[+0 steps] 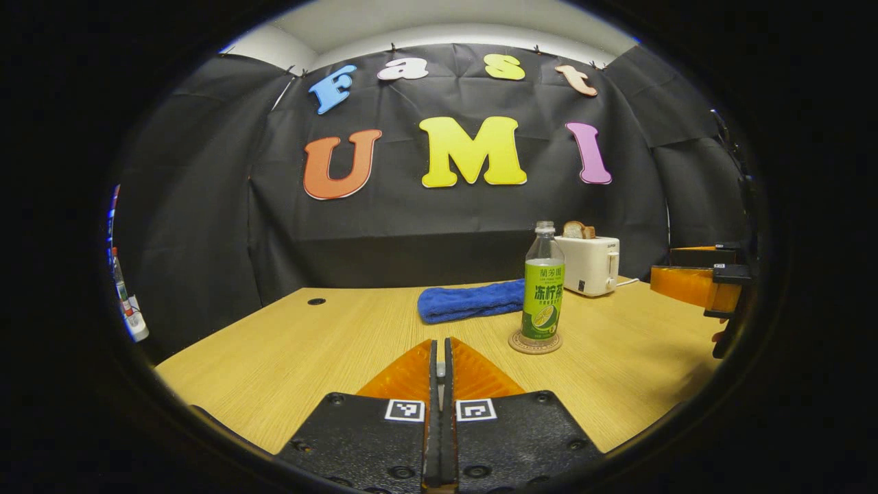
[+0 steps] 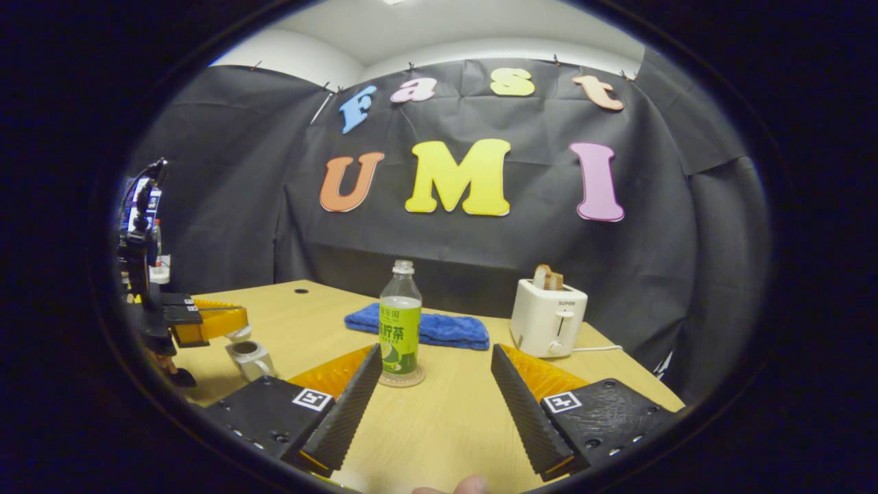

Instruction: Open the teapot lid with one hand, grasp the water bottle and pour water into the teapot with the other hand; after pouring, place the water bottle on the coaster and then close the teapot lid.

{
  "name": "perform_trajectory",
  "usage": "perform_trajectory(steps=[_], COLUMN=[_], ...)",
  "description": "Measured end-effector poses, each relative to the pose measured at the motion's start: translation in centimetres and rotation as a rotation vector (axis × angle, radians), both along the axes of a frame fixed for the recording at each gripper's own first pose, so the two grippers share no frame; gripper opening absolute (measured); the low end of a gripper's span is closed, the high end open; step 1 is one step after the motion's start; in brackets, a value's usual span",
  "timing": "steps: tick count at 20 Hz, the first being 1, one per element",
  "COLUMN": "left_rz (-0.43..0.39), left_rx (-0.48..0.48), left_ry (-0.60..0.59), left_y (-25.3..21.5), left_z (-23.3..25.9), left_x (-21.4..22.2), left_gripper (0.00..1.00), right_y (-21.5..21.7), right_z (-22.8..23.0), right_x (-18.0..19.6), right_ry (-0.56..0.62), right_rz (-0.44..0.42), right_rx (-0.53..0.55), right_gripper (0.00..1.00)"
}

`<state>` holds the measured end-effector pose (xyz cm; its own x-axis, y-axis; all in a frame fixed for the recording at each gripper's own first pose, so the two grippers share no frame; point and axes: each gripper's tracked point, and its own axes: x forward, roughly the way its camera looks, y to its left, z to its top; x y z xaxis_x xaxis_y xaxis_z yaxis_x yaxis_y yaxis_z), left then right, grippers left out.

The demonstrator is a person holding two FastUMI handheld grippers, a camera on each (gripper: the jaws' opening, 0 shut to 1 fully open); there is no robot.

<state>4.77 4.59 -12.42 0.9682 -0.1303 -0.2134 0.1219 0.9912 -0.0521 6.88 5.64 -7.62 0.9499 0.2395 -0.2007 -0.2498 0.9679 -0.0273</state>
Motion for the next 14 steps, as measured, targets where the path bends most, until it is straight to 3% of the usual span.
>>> perform_trajectory(steps=[14], left_rz=[0.012], left_rx=[0.002], left_ry=[0.033], left_y=[-0.1], left_z=[-1.8], left_x=[0.4], left_gripper=[0.03], right_y=[-0.7], right_z=[-0.1], right_x=[-0.7], right_ry=[-0.006], right_rz=[-0.002], right_rx=[-0.003], right_gripper=[0.96])
